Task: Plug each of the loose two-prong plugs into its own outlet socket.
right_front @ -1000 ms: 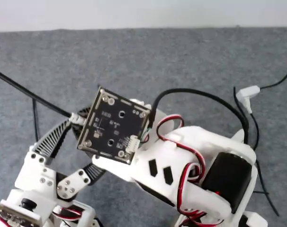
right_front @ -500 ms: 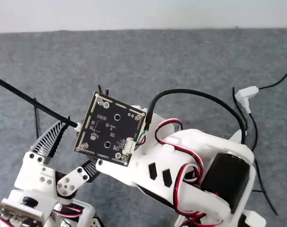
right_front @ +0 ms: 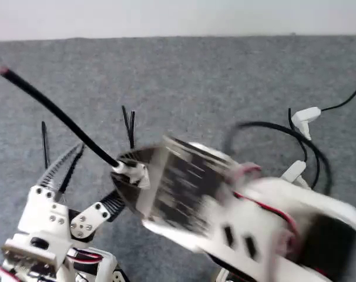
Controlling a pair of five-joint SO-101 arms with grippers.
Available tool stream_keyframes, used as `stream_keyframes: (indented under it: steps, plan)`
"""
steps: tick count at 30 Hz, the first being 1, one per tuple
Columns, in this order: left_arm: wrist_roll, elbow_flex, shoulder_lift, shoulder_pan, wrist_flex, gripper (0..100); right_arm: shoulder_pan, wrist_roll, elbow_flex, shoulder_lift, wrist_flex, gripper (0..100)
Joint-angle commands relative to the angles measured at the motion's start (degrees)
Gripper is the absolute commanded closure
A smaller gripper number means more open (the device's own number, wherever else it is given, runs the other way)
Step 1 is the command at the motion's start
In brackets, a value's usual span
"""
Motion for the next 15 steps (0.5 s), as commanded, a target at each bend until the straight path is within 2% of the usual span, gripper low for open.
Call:
stream_keyframes:
  steps: [1, 6, 10, 15]
  plan:
    - [-0.2, 0.2, 0.8, -4.7, -2.6, 65, -0.4, -0.5, 6.8, -4.2, 2.2, 99.0]
    - [0.0, 0.5, 0.8, -4.7, -1.5, 65, -0.5, 0.2, 17.3, -9.5, 0.7, 99.0]
    - [0.0, 0.6, 0.8, -1.7, 0.2, 65, -0.3, 1.4, 19.1, -12.2, -1.1, 99.0]
    - [-0.4, 2.4, 0.8, -1.2, -0.3, 65, 0.3, 1.8, 19.3, -11.2, -2.5, 99.0]
